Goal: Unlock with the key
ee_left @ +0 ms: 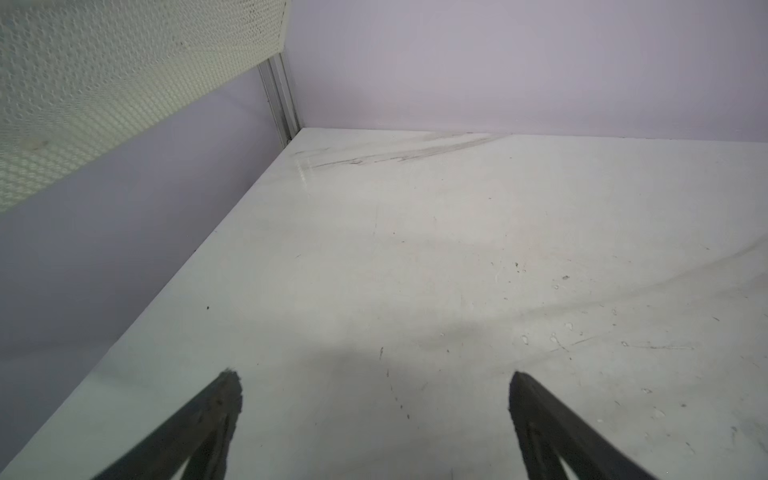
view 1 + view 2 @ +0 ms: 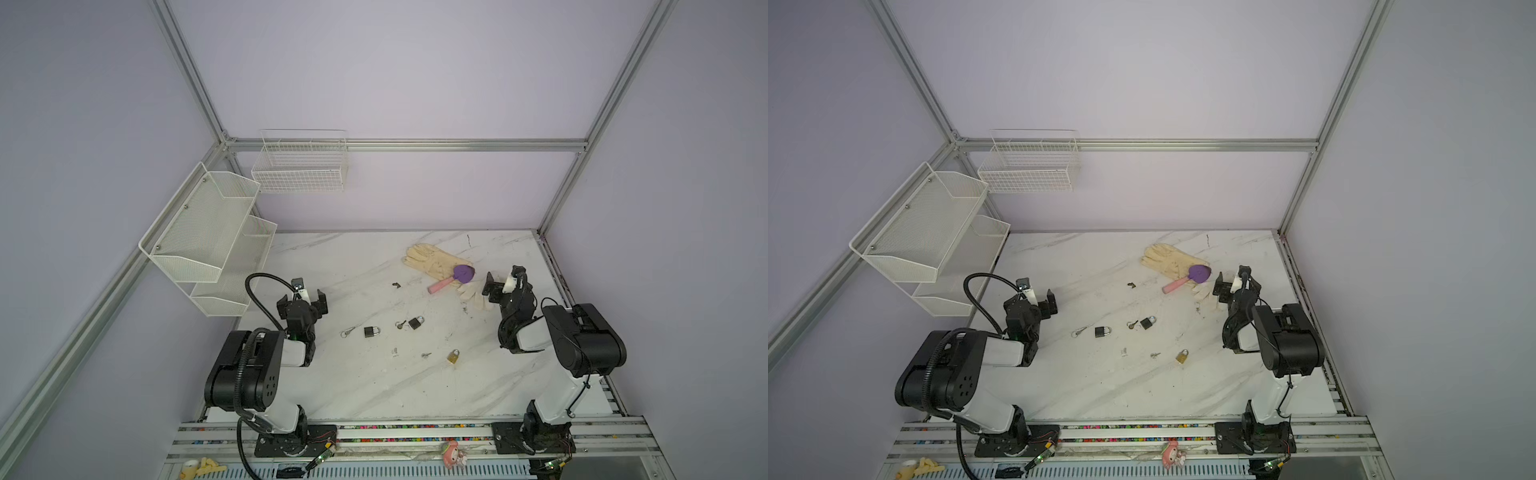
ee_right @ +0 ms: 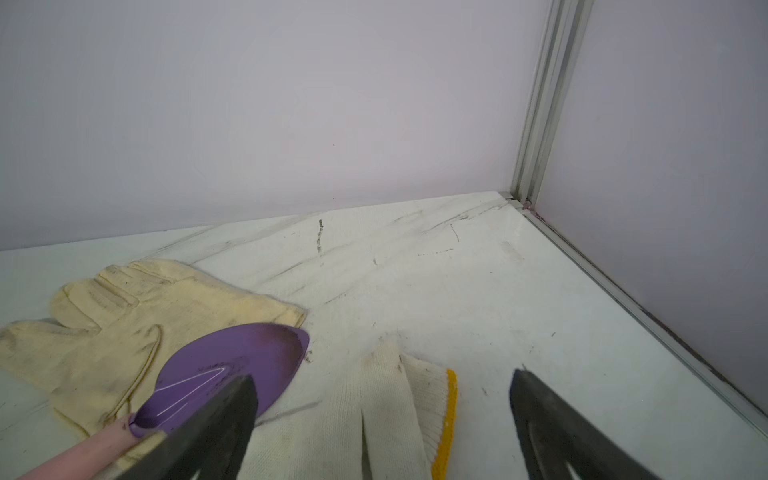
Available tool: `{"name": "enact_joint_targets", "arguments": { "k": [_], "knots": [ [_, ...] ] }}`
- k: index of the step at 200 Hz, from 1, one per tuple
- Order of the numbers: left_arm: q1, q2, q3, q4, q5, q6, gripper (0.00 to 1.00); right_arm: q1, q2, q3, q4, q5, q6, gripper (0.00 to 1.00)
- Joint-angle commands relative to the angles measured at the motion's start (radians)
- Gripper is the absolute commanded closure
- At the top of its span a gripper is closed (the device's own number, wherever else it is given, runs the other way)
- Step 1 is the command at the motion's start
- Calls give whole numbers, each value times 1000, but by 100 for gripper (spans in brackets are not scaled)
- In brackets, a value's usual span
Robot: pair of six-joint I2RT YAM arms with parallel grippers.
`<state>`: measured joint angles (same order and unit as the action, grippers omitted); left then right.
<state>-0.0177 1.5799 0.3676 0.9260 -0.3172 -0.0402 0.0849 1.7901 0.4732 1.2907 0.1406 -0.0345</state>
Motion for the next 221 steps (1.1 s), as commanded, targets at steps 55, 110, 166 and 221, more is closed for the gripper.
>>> {"name": "enact_joint_targets", "arguments": {
  "k": [55,110,166,221],
  "knots": [
    [3,-6,-2,54,7,14,0,-1,-9,0,40,-3,-18,2],
    [5,-6,-2,55,6,14,0,-1,-9,-1,45,-6,-19,3],
    [4,-6,-2,54,7,14,0,0,-11,-5,49,-7,-18,3],
    [4,-25,-10,58,8,16,0,-1,-56,5,1,-23,-21,2]
  ]
}}
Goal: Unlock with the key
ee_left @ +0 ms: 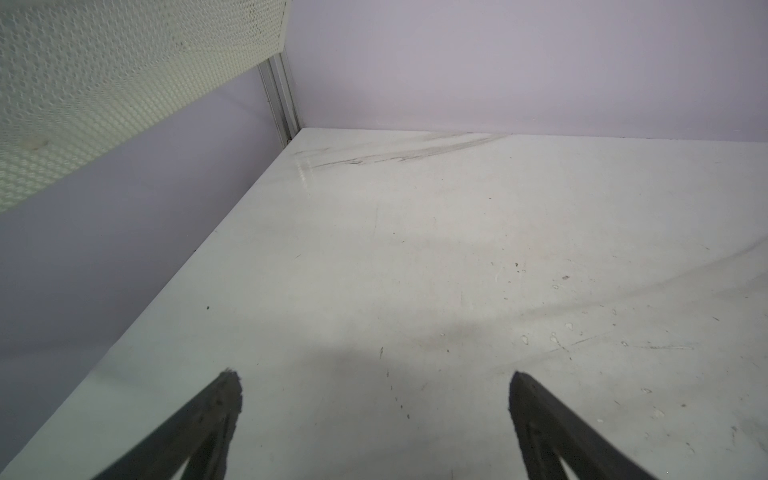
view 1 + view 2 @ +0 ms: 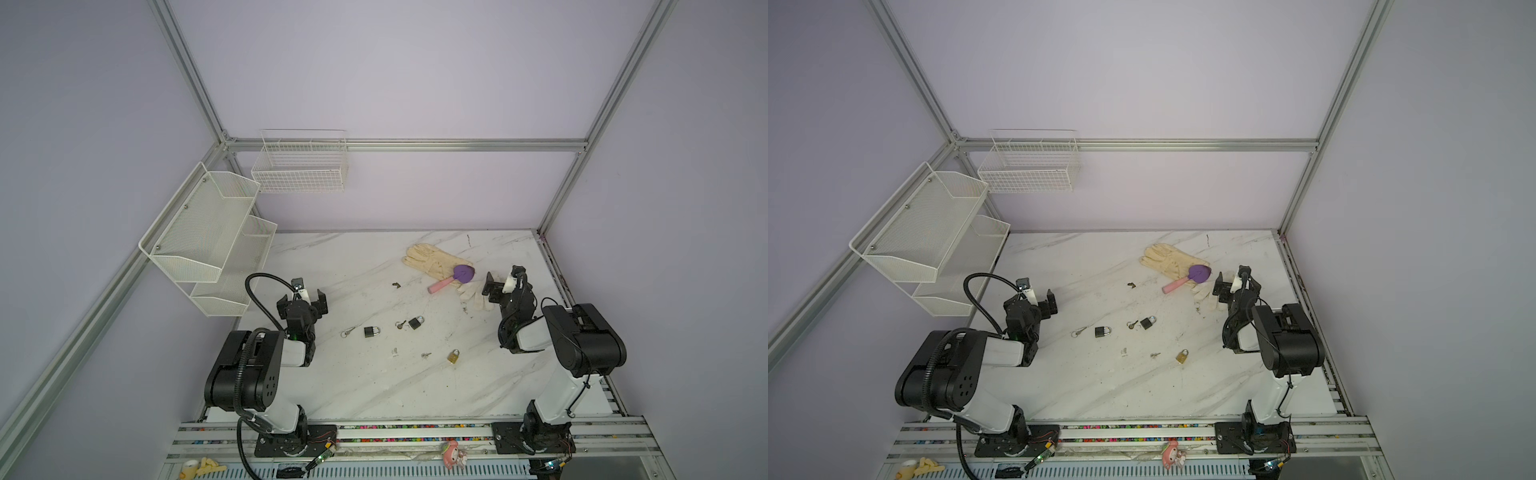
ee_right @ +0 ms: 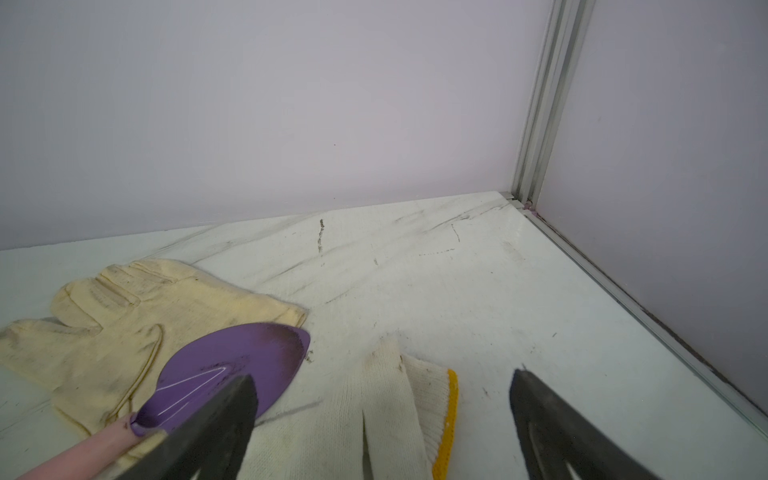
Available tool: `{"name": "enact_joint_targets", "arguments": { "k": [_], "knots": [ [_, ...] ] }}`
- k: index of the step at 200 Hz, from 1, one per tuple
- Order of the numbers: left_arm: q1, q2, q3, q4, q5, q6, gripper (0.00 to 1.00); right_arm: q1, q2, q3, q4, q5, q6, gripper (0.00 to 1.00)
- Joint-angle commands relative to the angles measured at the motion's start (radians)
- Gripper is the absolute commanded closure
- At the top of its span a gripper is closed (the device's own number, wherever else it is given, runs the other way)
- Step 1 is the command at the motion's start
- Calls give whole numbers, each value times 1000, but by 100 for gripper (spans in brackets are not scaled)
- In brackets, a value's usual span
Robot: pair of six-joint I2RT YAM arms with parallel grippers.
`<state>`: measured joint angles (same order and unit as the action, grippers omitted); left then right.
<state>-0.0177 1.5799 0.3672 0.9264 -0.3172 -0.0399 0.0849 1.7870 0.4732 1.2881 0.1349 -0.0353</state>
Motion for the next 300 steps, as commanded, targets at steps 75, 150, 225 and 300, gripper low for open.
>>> {"name": "enact_joint_targets", "arguments": {
  "k": [75,150,225,300],
  "knots": [
    [5,-433,116,-487,13,-127,0,-2,-358,224,-653,158,305,3],
    [12,-583,254,-899,131,-547,0,-1,-470,316,-976,-154,547,2],
    [-30,-638,284,-969,485,-690,0,243,-371,519,-1371,-191,490,3],
    [-324,-640,280,-1091,468,-776,0,589,-304,560,-1665,-208,511,10]
  ]
}}
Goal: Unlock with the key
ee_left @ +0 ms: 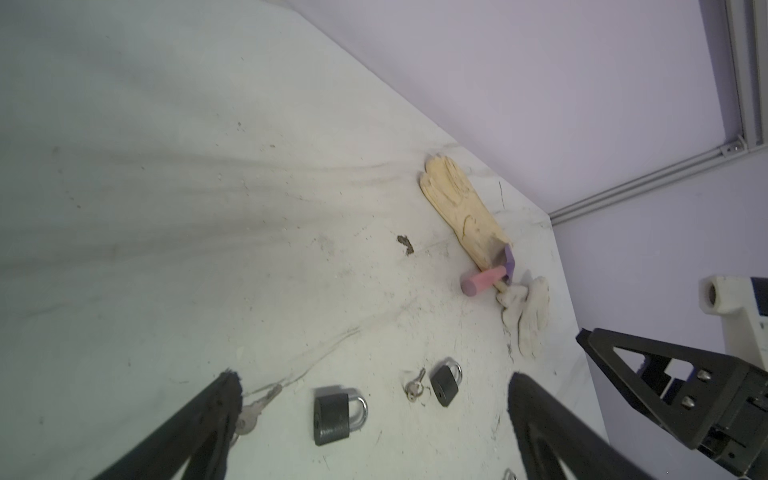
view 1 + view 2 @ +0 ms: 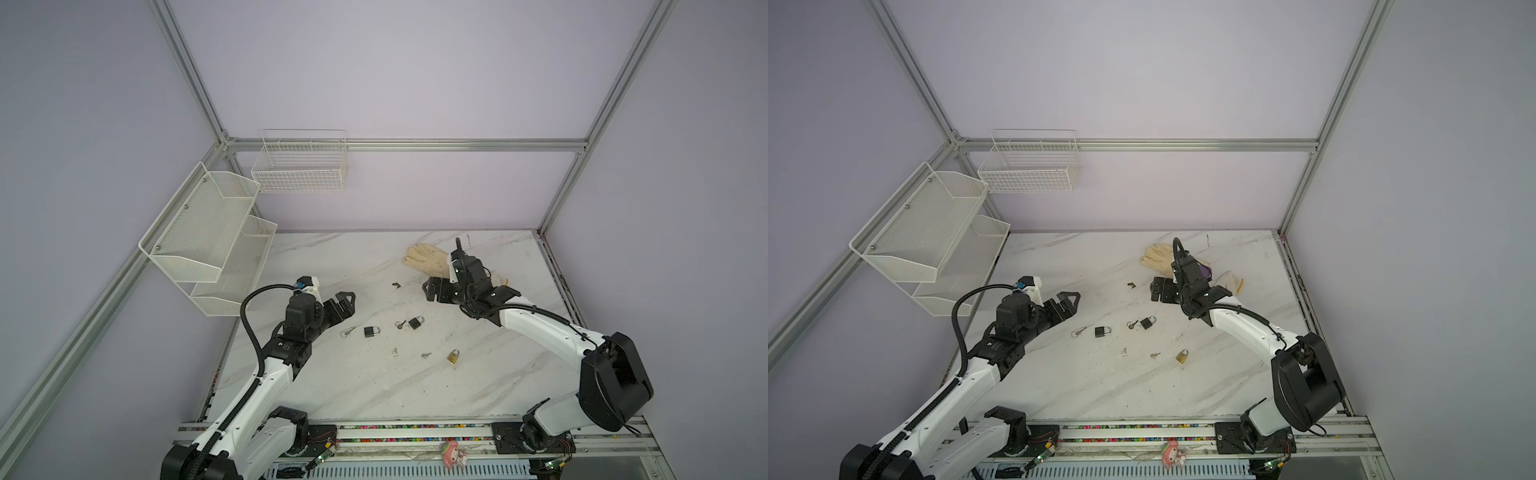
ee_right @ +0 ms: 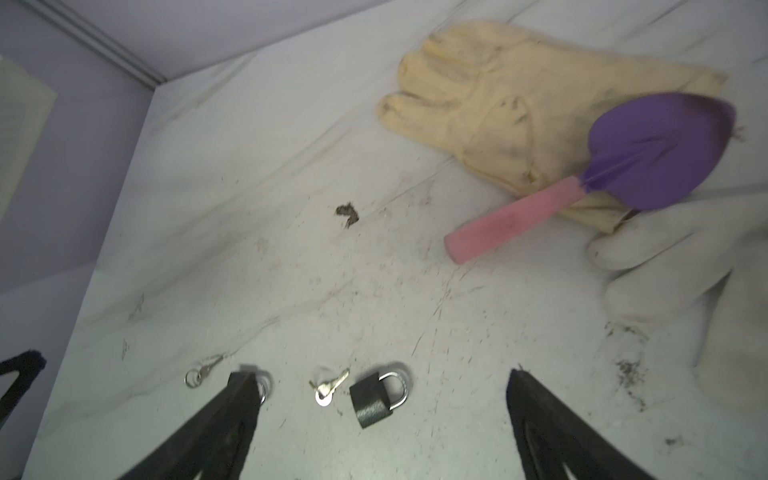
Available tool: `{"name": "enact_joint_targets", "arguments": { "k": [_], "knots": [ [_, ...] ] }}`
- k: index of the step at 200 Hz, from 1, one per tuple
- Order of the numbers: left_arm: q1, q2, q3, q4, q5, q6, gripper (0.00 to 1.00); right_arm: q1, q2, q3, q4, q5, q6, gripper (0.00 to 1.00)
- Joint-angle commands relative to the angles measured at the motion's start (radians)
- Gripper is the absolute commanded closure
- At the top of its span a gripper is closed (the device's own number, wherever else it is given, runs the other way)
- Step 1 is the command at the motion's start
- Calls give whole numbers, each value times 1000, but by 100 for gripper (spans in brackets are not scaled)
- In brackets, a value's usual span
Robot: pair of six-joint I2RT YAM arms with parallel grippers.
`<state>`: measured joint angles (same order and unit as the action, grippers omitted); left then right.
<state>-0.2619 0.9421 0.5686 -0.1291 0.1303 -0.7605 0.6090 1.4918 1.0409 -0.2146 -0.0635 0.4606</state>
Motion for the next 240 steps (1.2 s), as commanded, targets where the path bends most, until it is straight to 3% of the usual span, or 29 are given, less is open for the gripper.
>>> {"name": "enact_joint_targets", "arguments": {
  "k": [1,67,89,151,240],
  "knots": [
    [-84,-2,79,-38,19,-56,0,69,-9,-9,-165,-10,17,10],
    [-257,11,22,-54,-65,-152,0,239,-2,-133,-190,-58,85,30],
    [-272,18,21,-55,-87,-156,0,242,-5,-171,-142,-104,68,34],
    [-312,79,60,-53,-102,-158,0,242,68,-145,-157,-78,-40,48],
    [-343,119,85,-47,-135,-159,0,242,146,-122,-149,-96,-100,58]
  ]
}}
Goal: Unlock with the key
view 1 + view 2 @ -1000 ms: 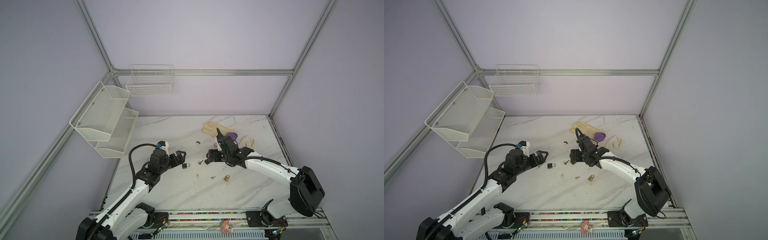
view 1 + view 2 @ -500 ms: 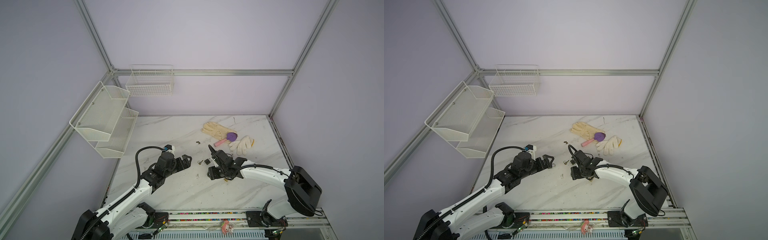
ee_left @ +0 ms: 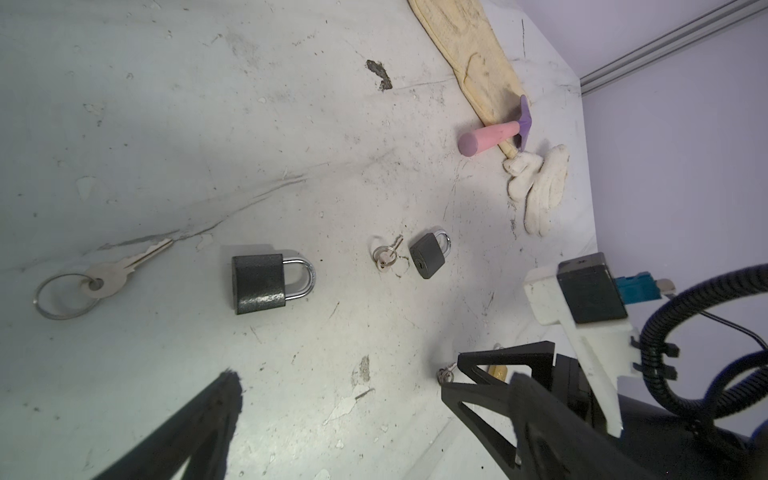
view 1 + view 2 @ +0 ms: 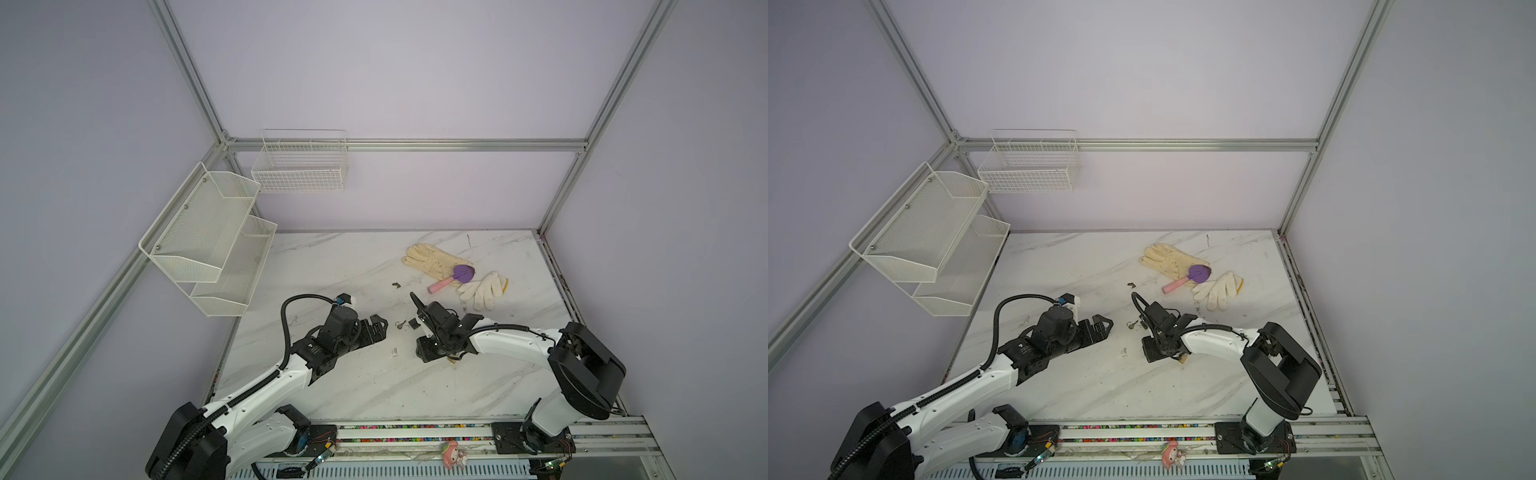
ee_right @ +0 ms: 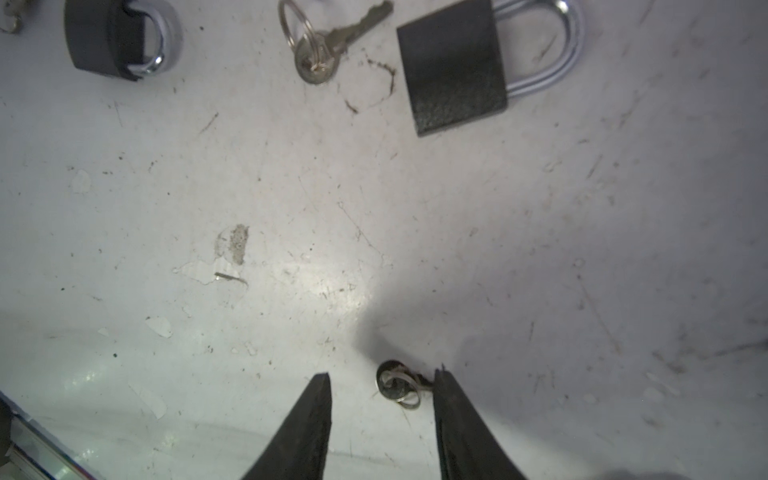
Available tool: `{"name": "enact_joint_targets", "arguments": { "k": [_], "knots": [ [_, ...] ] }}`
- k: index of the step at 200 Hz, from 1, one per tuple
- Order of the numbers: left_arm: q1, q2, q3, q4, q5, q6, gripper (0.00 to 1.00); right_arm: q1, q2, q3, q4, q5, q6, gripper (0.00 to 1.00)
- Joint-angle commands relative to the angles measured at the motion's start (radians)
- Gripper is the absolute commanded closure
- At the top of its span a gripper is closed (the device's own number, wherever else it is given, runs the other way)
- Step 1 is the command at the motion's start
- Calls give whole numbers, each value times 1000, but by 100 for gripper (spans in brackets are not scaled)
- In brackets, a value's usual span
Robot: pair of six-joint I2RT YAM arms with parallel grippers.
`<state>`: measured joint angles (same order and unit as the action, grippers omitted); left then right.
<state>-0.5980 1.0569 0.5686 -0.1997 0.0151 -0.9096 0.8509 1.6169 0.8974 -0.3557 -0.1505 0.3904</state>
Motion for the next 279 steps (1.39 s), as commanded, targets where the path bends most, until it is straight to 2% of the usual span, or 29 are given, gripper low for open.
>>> {"name": "enact_joint_targets", "arguments": {
  "k": [1,24,107,223,279],
  "knots": [
    [-7,5,85,22,-20,-10,0,0,20,22,-8,-9,-29,58],
    [-7,15,85,22,-21,-15,0,0,21,17,-13,-9,-30,60],
    [-7,5,72,22,-29,-24,0,0,24,18,-28,-21,-53,76],
    [-8,5,72,22,-29,-29,0,-1,15,28,-37,-49,-6,78],
    [-8,-2,69,23,-33,-32,0,-1,15,25,-38,-50,9,82]
  ]
}}
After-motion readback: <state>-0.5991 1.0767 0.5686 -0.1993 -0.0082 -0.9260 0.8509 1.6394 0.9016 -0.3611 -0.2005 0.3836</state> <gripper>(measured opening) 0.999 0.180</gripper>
